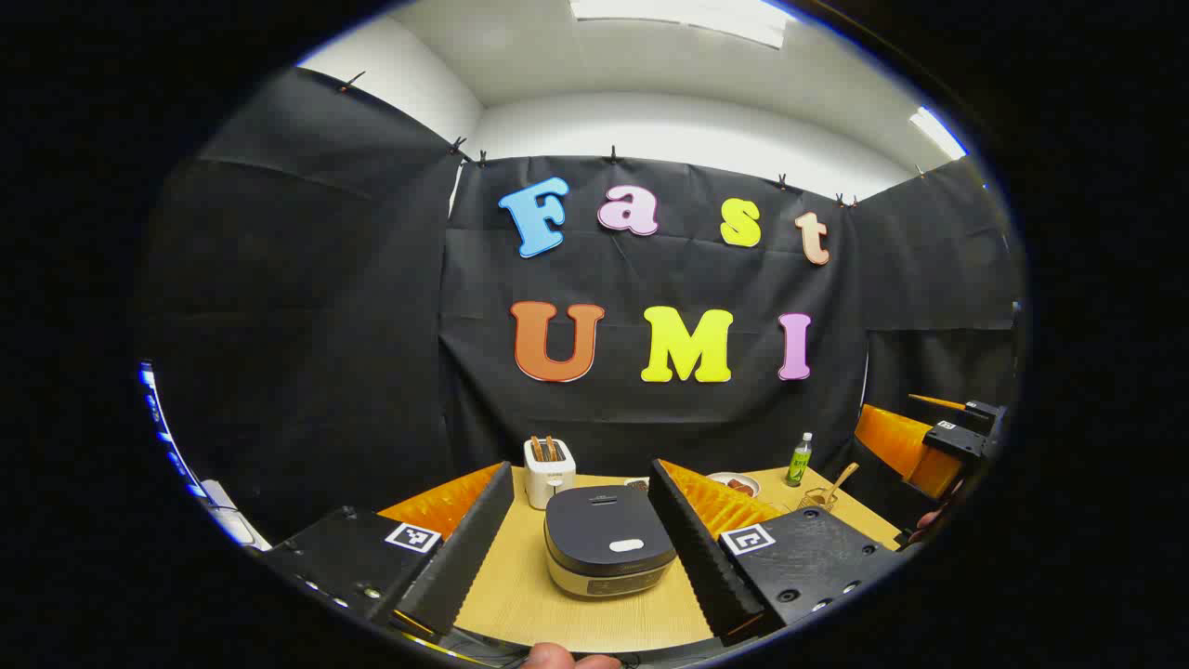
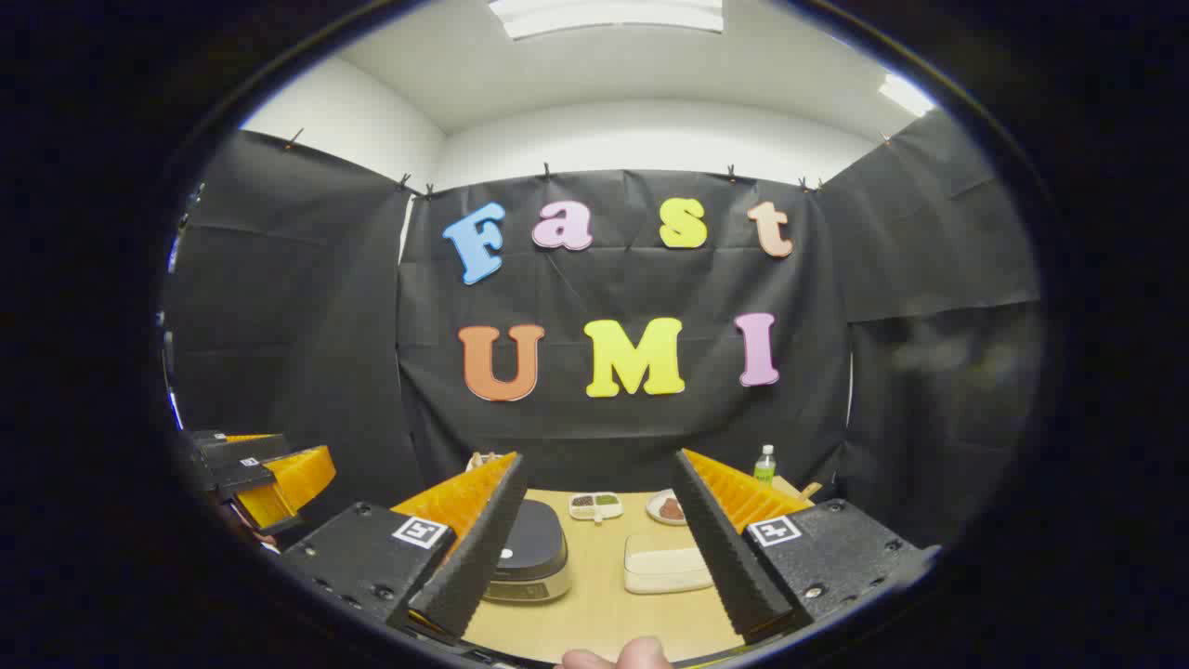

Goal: Close the left gripper, press the button to open the rice cooker; take a wooden spoon from the chopstick holder with the right hand, scoop a spoonful of rice and pour it into the rice cooker, then put the wooden spoon back into the chopstick holder.

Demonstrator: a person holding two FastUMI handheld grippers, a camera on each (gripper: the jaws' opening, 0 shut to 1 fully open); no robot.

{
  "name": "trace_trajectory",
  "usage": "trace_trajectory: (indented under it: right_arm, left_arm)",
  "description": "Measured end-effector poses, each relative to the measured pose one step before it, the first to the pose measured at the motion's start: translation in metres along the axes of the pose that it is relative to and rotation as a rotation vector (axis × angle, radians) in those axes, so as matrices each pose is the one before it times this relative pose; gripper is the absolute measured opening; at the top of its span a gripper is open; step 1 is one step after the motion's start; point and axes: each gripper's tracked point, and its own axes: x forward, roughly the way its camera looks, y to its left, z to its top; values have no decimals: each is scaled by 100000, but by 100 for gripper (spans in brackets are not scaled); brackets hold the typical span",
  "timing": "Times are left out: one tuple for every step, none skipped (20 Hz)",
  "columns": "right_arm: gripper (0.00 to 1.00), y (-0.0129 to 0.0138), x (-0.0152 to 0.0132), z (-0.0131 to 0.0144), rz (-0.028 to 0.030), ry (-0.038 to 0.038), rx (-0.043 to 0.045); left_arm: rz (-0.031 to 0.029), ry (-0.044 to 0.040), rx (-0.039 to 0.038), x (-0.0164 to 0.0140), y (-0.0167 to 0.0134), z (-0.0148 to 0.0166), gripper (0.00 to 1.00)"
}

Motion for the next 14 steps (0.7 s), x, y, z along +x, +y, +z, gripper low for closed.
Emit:
trace_trajectory:
  right_arm:
    - [100,56,103,68,149,-29,-165]
    - [100,25,205,-48,248,79,7]
    - [100,19,164,5,183,-7,185]
    - [100,-9,161,61,100,-21,341]
    - [100,-34,191,58,124,-189,384]
    - [100,-5,151,69,192,-323,325]
    - [100,22,185,124,244,-448,30]
    - [100,-60,261,3,51,-71,-237]
    - [100,-27,236,9,64,56,-45]
    - [100,-111,211,-43,-92,-114,246]
    - [100,-68,226,-29,12,263,248]
    - [100,-17,266,-198,156,425,186]
    - [100,-98,177,-90,30,645,89]
    - [100,-39,111,-59,162,563,-32]
  left_arm:
    - [-23,-89,-106,-37,52,34,94]
    - [96,88,-280,29,-100,24,94]
    - [101,25,-247,134,30,-51,94]
    - [10,127,-4,116,8,17,94]
    - [240,314,-116,189,53,-112,94]
    - [197,144,-150,89,104,46,94]
    - [484,174,-247,119,185,56,94]
    - [653,456,-305,26,313,-131,94]
    - [581,181,-297,219,78,32,94]
    - [337,-223,-36,106,65,64,94]
    - [420,-137,219,76,45,-105,94]
    - [237,-92,329,101,78,12,94]
    - [274,-94,182,271,-84,-8,94]
    - [63,-78,258,12,-75,-44,94]
